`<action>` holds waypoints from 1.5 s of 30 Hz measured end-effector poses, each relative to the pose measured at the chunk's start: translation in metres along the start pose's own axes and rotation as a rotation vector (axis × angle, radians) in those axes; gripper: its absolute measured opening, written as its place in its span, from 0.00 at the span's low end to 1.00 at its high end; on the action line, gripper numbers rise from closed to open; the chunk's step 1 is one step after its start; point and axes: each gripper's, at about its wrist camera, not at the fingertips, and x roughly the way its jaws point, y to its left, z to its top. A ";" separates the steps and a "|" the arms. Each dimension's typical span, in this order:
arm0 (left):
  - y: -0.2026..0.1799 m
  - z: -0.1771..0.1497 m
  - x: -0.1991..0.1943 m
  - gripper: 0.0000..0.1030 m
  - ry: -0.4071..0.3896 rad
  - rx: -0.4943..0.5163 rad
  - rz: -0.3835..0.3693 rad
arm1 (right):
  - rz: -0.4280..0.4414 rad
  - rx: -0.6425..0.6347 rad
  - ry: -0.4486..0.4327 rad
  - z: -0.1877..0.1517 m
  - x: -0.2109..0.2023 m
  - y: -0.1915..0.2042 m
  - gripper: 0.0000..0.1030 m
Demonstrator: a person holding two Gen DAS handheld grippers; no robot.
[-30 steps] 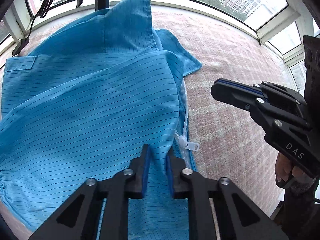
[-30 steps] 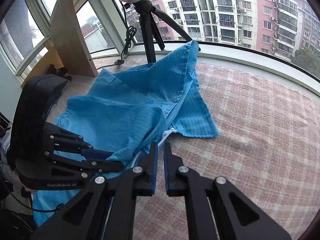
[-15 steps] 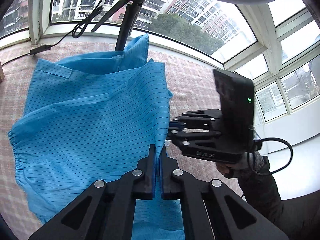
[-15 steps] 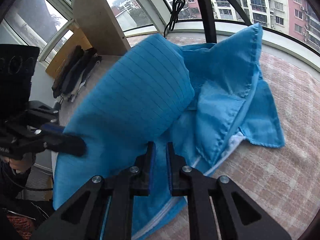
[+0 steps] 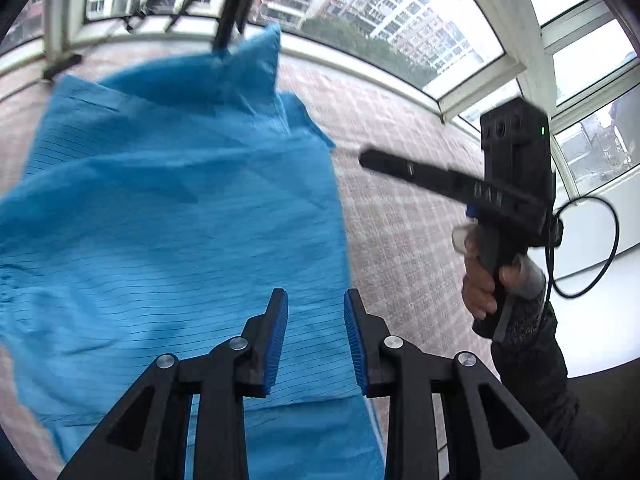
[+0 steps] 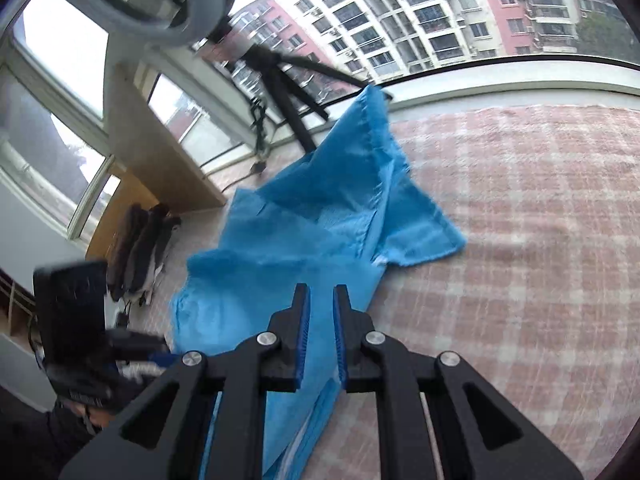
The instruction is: Fold clothes
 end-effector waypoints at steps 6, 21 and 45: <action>0.088 -0.001 -0.019 0.34 0.012 -0.133 0.222 | -0.146 -0.116 0.149 -0.031 0.057 0.036 0.31; 0.084 -0.163 -0.205 0.36 -0.041 -0.035 0.111 | -0.139 0.108 -0.132 -0.198 -0.157 0.140 0.37; 0.056 -0.415 -0.148 0.44 0.271 -0.076 0.070 | -0.385 0.295 0.022 -0.478 -0.085 0.202 0.57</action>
